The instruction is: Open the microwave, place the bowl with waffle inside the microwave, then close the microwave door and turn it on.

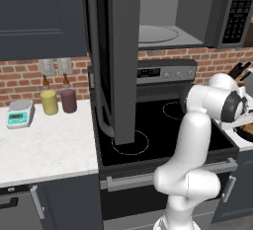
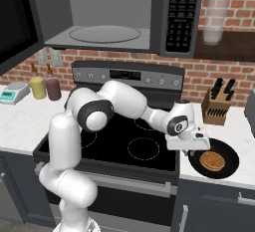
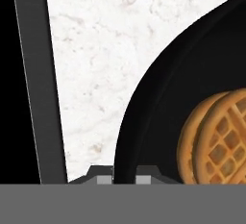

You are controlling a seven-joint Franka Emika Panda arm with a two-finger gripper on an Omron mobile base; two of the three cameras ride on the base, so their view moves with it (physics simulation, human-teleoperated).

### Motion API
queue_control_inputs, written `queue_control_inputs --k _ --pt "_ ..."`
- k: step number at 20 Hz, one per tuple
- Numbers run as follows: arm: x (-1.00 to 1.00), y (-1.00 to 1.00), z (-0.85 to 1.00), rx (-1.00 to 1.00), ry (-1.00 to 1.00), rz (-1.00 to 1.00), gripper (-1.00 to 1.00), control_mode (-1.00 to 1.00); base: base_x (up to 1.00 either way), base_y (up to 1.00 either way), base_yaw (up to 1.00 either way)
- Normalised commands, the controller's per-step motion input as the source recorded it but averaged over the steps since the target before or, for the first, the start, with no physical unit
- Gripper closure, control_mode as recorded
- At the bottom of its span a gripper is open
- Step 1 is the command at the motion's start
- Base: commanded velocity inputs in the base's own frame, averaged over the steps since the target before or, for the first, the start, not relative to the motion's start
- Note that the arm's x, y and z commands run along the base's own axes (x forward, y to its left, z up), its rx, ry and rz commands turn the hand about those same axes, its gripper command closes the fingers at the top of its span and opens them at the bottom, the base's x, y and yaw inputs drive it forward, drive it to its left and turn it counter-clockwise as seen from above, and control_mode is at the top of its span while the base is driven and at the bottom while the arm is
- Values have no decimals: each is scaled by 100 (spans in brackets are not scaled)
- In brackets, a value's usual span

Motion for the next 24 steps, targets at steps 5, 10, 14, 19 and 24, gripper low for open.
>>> queue_control_inputs --k 5,10,14,19,24 --pt "-97 72 54 0 -6 19 100 -100 0 0 0" --pt "-86 100 100 -15 -11 40 100 -100 0 0 0" --pt "-52 100 100 -26 -7 59 100 -100 0 0 0" --pt "-31 100 100 -34 -2 53 100 -100 0 0 0" --pt "-32 100 100 -27 2 45 100 -100 0 0 0"
